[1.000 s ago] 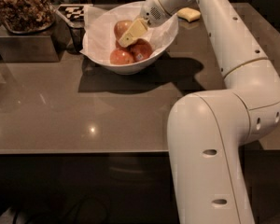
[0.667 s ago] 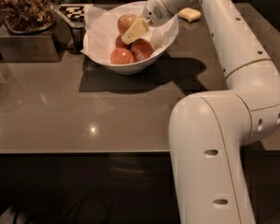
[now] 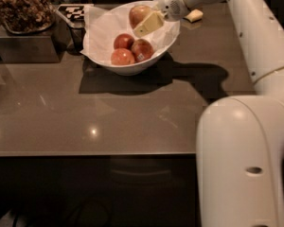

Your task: Pick apple from white bowl

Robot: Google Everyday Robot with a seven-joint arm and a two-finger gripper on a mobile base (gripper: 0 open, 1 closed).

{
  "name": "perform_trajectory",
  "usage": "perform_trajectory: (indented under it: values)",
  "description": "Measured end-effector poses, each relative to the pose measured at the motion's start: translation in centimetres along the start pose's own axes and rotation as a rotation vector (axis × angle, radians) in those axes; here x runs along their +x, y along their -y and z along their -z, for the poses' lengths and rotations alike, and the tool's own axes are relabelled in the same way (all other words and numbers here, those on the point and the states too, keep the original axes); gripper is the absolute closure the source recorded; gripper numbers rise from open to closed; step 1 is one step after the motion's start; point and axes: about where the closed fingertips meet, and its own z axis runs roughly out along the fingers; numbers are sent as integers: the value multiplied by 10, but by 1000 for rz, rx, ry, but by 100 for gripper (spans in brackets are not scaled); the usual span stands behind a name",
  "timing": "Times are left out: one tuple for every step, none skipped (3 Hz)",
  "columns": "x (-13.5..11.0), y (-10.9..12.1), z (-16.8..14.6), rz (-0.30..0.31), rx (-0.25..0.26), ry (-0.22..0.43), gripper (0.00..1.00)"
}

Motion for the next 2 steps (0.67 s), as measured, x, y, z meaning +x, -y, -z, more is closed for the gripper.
perform_trajectory:
  values:
    - [-12, -18, 62, 43, 66, 149, 100]
    - [-40, -55, 125, 121, 167, 310, 100]
